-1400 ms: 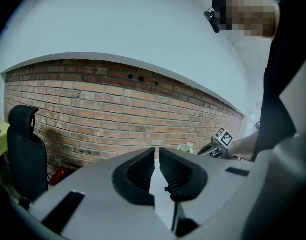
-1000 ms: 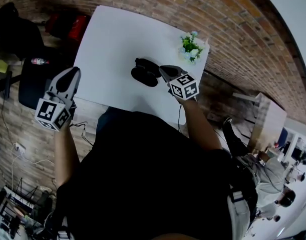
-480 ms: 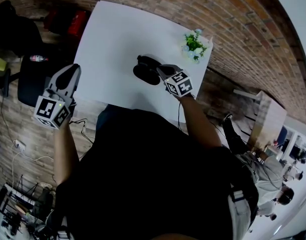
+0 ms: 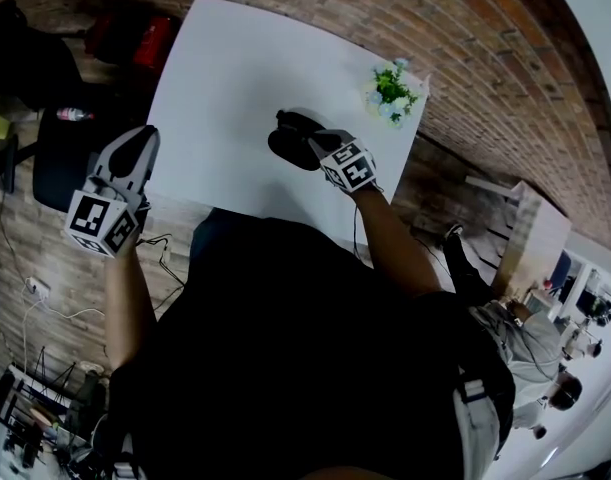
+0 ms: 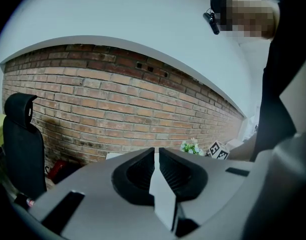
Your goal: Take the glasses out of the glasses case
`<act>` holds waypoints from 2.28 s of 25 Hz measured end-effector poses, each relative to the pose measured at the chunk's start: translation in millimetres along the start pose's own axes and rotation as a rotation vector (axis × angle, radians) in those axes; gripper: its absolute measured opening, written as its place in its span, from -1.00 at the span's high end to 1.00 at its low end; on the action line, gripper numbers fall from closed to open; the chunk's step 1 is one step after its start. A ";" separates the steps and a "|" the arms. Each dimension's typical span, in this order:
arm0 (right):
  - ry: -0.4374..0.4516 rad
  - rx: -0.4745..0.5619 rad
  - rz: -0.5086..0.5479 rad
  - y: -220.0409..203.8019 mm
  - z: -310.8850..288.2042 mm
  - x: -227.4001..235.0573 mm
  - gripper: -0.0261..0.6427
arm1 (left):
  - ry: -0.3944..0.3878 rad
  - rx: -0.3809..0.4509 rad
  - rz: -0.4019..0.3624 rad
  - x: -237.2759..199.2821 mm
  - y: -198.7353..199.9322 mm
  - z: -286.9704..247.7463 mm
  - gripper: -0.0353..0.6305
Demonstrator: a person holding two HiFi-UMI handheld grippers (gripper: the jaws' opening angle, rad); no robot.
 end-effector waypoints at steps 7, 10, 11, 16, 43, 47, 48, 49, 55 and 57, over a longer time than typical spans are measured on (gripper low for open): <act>-0.003 -0.046 0.019 -5.8 -23.9 3.9 0.78 | 0.008 -0.021 0.025 -7.1 -3.0 -2.8 0.79; -0.013 -0.059 0.022 -8.7 -34.0 6.4 0.76 | 0.007 -0.025 0.023 -11.3 -7.4 -3.8 0.79; -0.014 -0.068 0.025 -8.8 -36.3 6.6 0.75 | 0.007 -0.022 0.019 -13.0 -9.6 -3.9 0.79; -0.020 -0.104 0.045 -8.5 -46.9 7.0 0.74 | 0.011 -0.036 0.031 -18.6 -12.1 -4.2 0.79; -0.046 -0.272 0.140 -16.4 -86.6 20.6 0.68 | 0.001 -0.056 0.064 -46.2 -34.0 -11.9 0.79; -0.037 -0.285 0.133 -17.4 -89.7 21.2 0.68 | 0.004 -0.068 0.073 -47.0 -32.4 -12.9 0.79; -0.035 -0.287 0.130 -17.1 -90.2 21.7 0.69 | 0.004 -0.070 0.076 -47.1 -31.9 -13.8 0.79; -0.033 -0.290 0.128 -16.5 -90.8 22.4 0.69 | 0.004 -0.071 0.079 -47.2 -31.5 -14.9 0.79; -0.027 -0.301 0.130 -13.5 -94.9 21.2 0.73 | -0.006 -0.061 0.073 -48.9 -34.9 -15.2 0.79; -0.029 -0.305 0.131 -13.3 -95.2 20.3 0.74 | -0.004 -0.060 0.071 -49.7 -35.9 -12.9 0.79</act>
Point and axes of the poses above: the fingertips, and each gripper's own axes: z backward along the fingers, x to its right, y out of its top, the point moved 9 cm from there along z, backward along the fingers, and after that the axes turned 10 degrees about -z, right-handed, at the moved point
